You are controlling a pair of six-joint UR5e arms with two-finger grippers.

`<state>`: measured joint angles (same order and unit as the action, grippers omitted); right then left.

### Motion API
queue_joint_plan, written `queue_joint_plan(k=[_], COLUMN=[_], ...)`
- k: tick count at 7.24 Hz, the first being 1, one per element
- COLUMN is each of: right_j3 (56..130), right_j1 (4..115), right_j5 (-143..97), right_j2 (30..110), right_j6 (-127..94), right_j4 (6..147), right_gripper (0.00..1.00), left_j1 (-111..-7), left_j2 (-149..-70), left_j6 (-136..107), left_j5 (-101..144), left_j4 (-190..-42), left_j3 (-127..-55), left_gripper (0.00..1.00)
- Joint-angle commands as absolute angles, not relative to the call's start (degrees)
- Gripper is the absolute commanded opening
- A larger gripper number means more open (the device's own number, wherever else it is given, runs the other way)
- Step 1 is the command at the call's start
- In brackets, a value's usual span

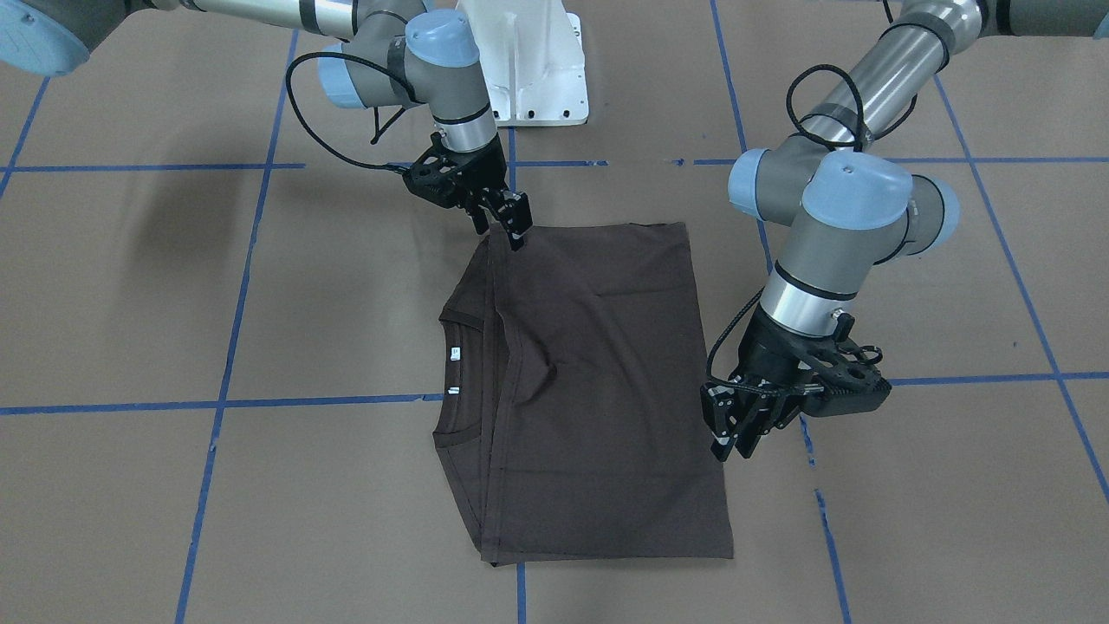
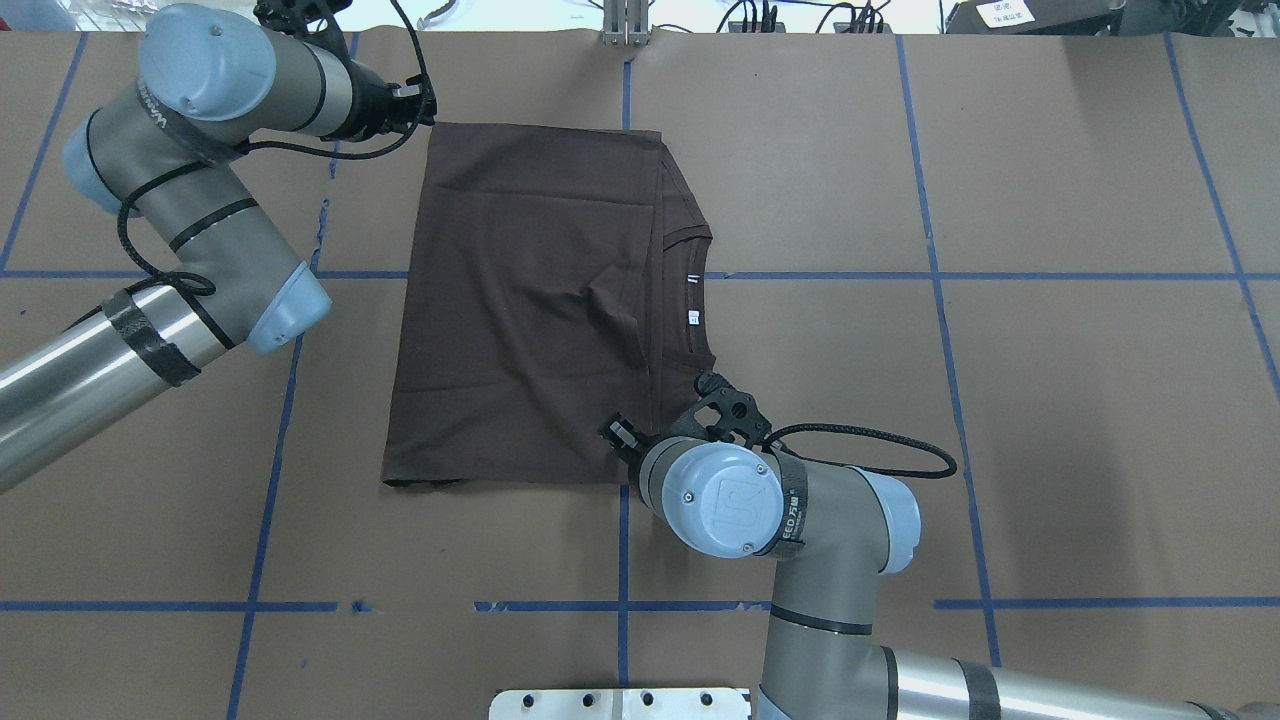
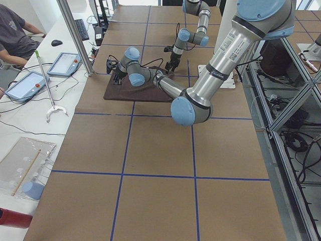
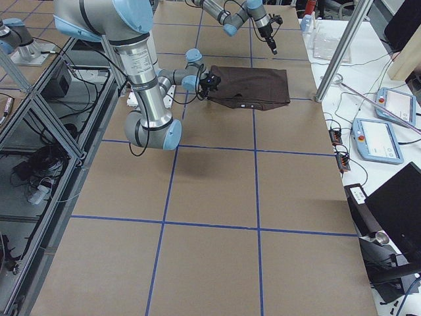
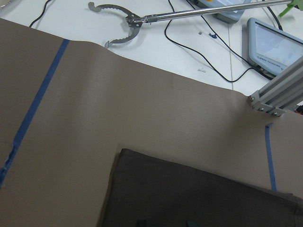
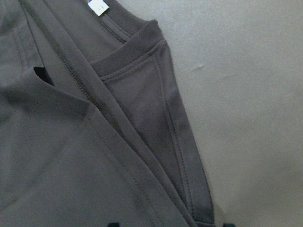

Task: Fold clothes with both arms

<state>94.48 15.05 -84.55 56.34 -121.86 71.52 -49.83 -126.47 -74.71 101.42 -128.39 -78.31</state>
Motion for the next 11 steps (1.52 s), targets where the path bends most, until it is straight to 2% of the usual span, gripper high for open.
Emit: queue_joint_plan(k=[1,2,5,6,8,9,10,11], right_j3=[94.48,94.48,95.53,96.41,99.47,103.41,106.14,106.26], right_j1=[15.03,15.03,15.38,15.64,15.91,16.0,15.47,15.29], right_j5=[-84.55,-84.64,-84.81,-84.99,-84.99,-85.25,-85.25,-85.25], right_j2=[56.16,56.25,56.25,56.6,58.78,61.84,64.4,64.42], right_j6=[-121.99,-121.91,-121.38,-121.38,-121.38,-121.29,-121.29,-121.29], right_j4=[71.54,71.54,71.54,71.54,71.63,71.63,71.63,71.63], right_gripper=[0.08,0.0,0.0,0.0,0.0,0.0,0.0,0.0], left_j1=[-49.83,-49.83,-49.83,-49.57,-45.82,-39.96,-34.25,-27.93], left_j2=[-126.47,-126.47,-126.47,-125.69,-118.77,-113.61,-109.9,-106.64], left_j6=[-74.71,-74.71,-74.88,-75.14,-85.1,-88.73,-90.68,-94.88], left_j5=[101.43,101.43,101.51,101.51,104.41,101.72,98.82,94.61], left_j4=[-128.32,-128.32,-128.06,-127.88,-127.71,-127.71,-126.4,-125.52], left_j3=[-78.31,-78.31,-78.75,-80.93,-89.87,-96.18,-100.76,-103.59], left_gripper=[0.4,0.4,0.39,0.39,0.39,0.4,0.49,0.54])
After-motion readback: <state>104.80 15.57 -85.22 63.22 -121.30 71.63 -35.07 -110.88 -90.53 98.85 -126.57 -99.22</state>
